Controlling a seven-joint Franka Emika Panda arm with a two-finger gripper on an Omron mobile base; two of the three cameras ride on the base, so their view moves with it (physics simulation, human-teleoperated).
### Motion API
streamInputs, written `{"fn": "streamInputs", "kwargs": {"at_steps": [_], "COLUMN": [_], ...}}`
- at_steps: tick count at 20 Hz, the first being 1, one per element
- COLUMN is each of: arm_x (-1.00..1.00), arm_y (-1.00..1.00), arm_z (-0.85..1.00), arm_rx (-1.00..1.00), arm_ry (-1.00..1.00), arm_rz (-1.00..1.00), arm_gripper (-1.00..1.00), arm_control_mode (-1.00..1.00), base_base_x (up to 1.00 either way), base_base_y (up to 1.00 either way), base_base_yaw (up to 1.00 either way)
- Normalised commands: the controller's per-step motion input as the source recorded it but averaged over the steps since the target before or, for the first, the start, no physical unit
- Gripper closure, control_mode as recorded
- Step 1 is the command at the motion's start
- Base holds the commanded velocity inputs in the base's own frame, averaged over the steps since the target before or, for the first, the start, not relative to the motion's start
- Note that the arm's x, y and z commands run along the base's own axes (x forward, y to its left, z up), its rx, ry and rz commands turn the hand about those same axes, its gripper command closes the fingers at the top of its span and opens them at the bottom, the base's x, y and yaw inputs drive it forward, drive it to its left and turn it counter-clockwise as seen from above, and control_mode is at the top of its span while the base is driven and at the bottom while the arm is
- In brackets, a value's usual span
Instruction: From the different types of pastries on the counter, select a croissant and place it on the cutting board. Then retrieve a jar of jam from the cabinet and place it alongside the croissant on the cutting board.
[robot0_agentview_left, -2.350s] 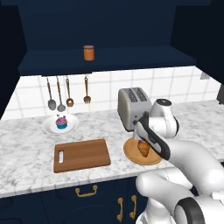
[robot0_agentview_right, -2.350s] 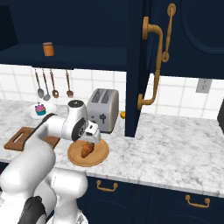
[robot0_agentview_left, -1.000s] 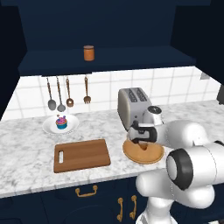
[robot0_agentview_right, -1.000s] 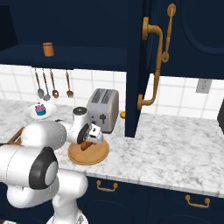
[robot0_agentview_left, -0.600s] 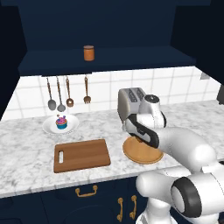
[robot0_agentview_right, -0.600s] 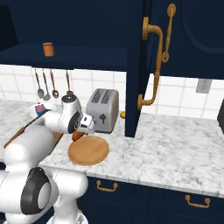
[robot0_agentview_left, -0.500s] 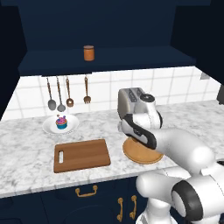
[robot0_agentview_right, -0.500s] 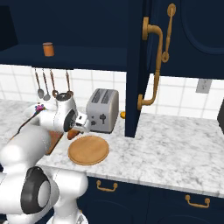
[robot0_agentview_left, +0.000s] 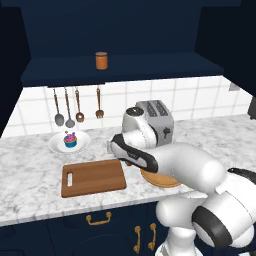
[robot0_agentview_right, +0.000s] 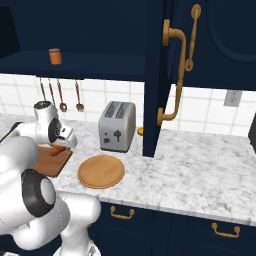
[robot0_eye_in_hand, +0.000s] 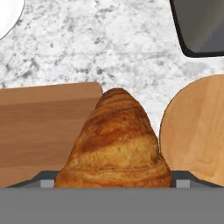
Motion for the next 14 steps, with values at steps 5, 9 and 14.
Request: {"fn": "streamInputs", "kwargs": {"at_steps": [5, 9, 14], "arm_x": [0.13, 0.22, 0.21], "arm_y": [1.0, 1.0, 1.0], "arm_z": [0.0, -0.02, -0.21], "arm_rx": [-0.11, -0.15, -0.21], "arm_ry": [0.15, 0.19, 0.24], "arm_rz": [0.0, 0.0, 0.0], "arm_gripper": [1.0, 1.0, 1.0], "arm_control_mode": [-1.0, -1.0, -1.0], "base_base_x": [0.0, 0.0, 0.0], "base_base_y": [0.0, 0.0, 0.0], "base_base_yaw": [0.0, 0.0, 0.0]}}
